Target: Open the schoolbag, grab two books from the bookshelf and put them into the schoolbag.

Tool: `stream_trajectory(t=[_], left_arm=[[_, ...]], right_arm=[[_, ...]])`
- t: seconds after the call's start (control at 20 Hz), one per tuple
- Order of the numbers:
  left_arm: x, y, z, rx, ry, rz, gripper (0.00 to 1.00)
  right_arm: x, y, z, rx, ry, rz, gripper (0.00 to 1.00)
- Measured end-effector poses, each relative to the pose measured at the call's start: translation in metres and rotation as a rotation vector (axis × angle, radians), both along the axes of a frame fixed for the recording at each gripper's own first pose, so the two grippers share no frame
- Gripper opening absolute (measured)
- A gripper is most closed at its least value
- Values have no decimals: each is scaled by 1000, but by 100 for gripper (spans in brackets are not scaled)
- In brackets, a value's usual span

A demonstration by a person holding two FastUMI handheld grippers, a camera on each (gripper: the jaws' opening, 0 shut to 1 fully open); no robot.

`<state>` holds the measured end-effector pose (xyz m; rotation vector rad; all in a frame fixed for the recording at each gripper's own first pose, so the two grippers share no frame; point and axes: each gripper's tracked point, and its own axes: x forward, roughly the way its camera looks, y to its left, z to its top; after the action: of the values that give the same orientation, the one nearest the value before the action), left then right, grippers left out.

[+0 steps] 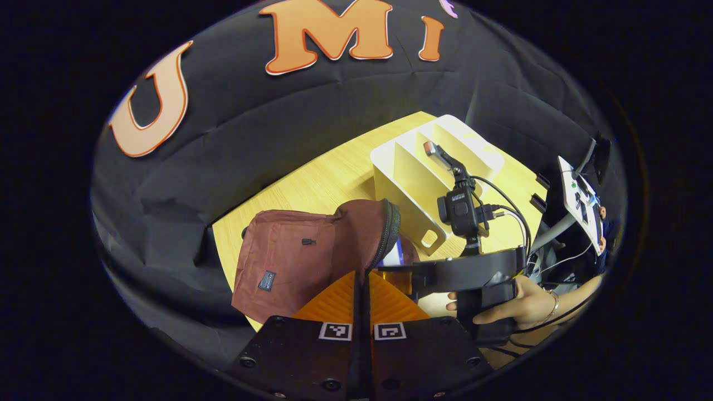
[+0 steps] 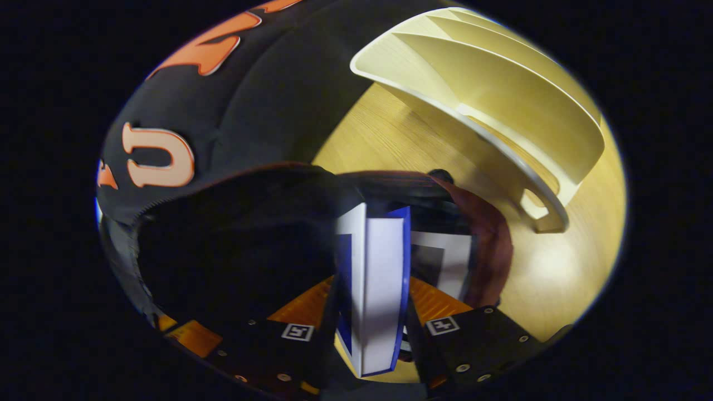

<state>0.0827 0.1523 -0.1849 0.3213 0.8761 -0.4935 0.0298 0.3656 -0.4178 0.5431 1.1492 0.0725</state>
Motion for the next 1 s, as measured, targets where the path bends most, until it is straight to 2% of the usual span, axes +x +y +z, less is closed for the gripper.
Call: stream_trajectory(t=[0.15,0.3,0.5,0.75,0.8,0.9,1.0], left_arm=[[-4,4,-6,-19,12,19,1],[-9,8,-8,-16,11,18,1],[-12,8,-12,-27,13,33,1],[-21,5,-21,-52,26,49,1],[-27,1,-21,-67,34,41,10],[-32,-12,-22,-99,55,26,17],[-38,-16,-23,-94,46,31,45]], right_arm=[[-11,0,-4,-45,58,24,98],[-11,-9,1,-75,52,17,98],[0,-33,24,-62,8,-31,97],[-21,-74,48,-57,11,-8,98],[-27,-86,54,-63,14,-2,98],[-37,-110,59,-85,17,-3,98],[-44,-130,64,-98,24,-10,98]])
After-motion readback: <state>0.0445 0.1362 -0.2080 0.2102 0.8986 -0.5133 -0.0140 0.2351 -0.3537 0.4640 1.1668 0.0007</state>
